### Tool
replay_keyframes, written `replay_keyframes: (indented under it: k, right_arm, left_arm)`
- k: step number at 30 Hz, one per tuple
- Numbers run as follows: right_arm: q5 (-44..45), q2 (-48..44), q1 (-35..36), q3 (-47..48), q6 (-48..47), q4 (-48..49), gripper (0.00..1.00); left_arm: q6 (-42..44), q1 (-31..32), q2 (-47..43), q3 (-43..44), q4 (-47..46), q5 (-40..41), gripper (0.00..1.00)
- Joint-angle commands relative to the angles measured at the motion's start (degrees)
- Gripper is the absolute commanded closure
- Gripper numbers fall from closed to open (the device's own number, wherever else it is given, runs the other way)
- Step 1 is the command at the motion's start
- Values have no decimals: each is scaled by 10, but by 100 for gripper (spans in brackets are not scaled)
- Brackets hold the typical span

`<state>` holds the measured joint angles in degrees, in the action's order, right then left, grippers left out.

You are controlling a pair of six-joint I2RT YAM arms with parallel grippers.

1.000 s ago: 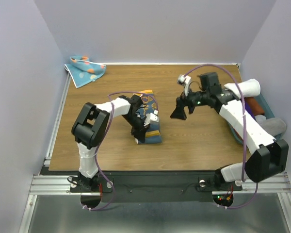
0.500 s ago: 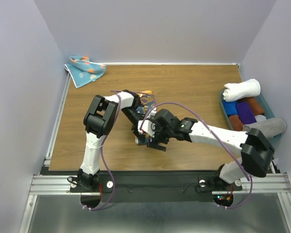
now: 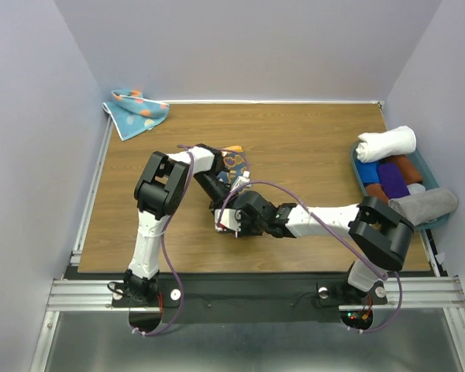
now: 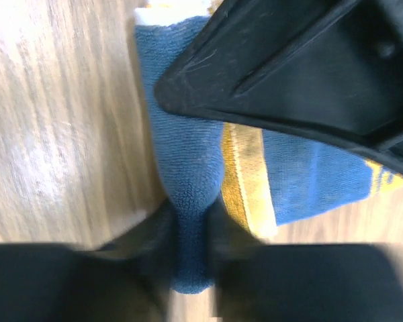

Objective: Roll the towels
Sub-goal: Roll the towel

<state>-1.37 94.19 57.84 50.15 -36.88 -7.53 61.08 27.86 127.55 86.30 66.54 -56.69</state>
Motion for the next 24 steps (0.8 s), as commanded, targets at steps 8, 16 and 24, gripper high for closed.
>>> replay_keyframes:
  k: [8, 16, 24]
  right_arm:
    - [-207, 6, -28, 8, 61, -76, 99]
    - [-334, 32, -78, 58, 144, -163, 99]
    - [-504, 142, -147, 143, 197, -224, 99]
  left_arm:
    - [39, -37, -90, -19, -37, 78, 51]
    - [44, -116, -202, -56, -59, 76, 39]
    - [-14, -205, -368, -165, -204, 82, 37]
